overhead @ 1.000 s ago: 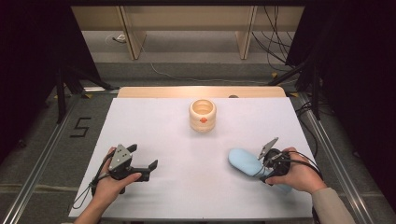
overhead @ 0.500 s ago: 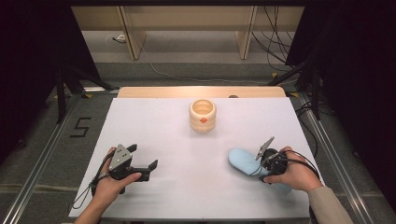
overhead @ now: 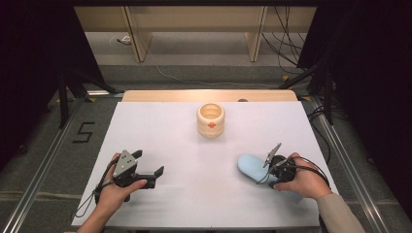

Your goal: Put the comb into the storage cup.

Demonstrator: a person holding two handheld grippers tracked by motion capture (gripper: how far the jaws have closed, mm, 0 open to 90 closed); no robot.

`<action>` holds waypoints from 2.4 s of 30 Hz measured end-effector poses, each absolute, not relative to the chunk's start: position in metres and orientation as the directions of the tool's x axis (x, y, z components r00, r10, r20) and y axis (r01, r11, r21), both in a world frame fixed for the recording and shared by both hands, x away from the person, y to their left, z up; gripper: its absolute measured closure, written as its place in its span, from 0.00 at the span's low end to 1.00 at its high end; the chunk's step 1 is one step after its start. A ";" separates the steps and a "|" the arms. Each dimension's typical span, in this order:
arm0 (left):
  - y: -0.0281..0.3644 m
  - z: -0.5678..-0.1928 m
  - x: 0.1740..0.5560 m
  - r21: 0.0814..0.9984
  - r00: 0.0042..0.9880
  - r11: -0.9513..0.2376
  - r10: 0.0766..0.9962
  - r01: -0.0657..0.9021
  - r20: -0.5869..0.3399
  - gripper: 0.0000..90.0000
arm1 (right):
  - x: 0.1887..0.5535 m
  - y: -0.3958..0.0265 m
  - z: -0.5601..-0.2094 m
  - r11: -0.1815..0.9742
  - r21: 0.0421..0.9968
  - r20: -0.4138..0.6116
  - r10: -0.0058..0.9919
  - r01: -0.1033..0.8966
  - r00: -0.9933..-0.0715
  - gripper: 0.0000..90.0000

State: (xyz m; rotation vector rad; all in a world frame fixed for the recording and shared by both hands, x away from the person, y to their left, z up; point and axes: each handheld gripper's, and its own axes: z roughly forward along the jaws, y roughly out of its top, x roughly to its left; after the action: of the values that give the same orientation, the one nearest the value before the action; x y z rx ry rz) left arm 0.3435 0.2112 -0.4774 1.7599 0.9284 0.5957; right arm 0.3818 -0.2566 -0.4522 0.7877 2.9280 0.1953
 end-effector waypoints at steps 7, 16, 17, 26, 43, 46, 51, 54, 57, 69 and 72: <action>0.211 -0.477 0.343 0.932 0.580 -0.187 0.814 0.311 -0.031 0.00 | 0.382 -0.255 -0.452 0.855 0.140 -0.055 0.510 0.499 -0.858 0.72; 0.211 -0.478 0.343 0.931 0.581 -0.187 0.813 0.313 -0.032 0.00 | 0.382 -0.254 -0.453 0.832 0.135 -0.030 0.547 0.539 -0.837 0.77; 0.211 -0.478 0.343 0.931 0.581 -0.187 0.813 0.313 -0.032 0.00 | 0.382 -0.254 -0.453 0.833 0.135 -0.031 0.545 0.537 -0.838 0.77; 0.211 -0.478 0.343 0.932 0.582 -0.185 0.812 0.313 -0.034 0.00 | 0.382 -0.256 -0.452 0.824 0.143 -0.023 0.557 0.549 -0.830 0.77; 0.212 -0.478 0.344 0.932 0.579 -0.181 0.815 0.314 -0.037 0.01 | 0.381 -0.260 -0.448 0.815 0.192 -0.025 0.561 0.547 -0.827 0.78; 0.212 -0.478 0.344 0.932 0.578 -0.181 0.815 0.314 -0.037 0.01 | 0.380 -0.261 -0.446 0.813 0.205 -0.027 0.562 0.545 -0.827 0.78; 0.212 -0.478 0.344 0.932 0.578 -0.180 0.816 0.314 -0.037 0.01 | 0.379 -0.261 -0.442 0.805 0.223 -0.029 0.569 0.550 -0.822 0.78; 0.212 -0.478 0.344 0.932 0.577 -0.180 0.816 0.315 -0.037 0.01 | 0.379 -0.262 -0.441 0.801 0.236 -0.030 0.571 0.549 -0.820 0.78; 0.212 -0.478 0.344 0.932 0.577 -0.179 0.816 0.315 -0.038 0.01 | 0.378 -0.262 -0.438 0.794 0.248 -0.034 0.580 0.555 -0.814 0.78; 0.212 -0.478 0.344 0.932 0.576 -0.178 0.816 0.315 -0.038 0.01 | 0.378 -0.264 -0.431 0.774 0.319 -0.050 0.590 0.547 -0.806 0.78; 0.212 -0.478 0.344 0.932 0.576 -0.179 0.817 0.315 -0.039 0.01 | 0.378 -0.264 -0.430 0.768 0.341 -0.051 0.591 0.542 -0.805 0.78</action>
State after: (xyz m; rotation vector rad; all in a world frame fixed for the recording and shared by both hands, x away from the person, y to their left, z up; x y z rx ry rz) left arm 0.3437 0.2120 -0.4779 1.7515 0.9375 0.5926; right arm 0.3778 -0.2640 -0.4297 0.9053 2.8063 0.4705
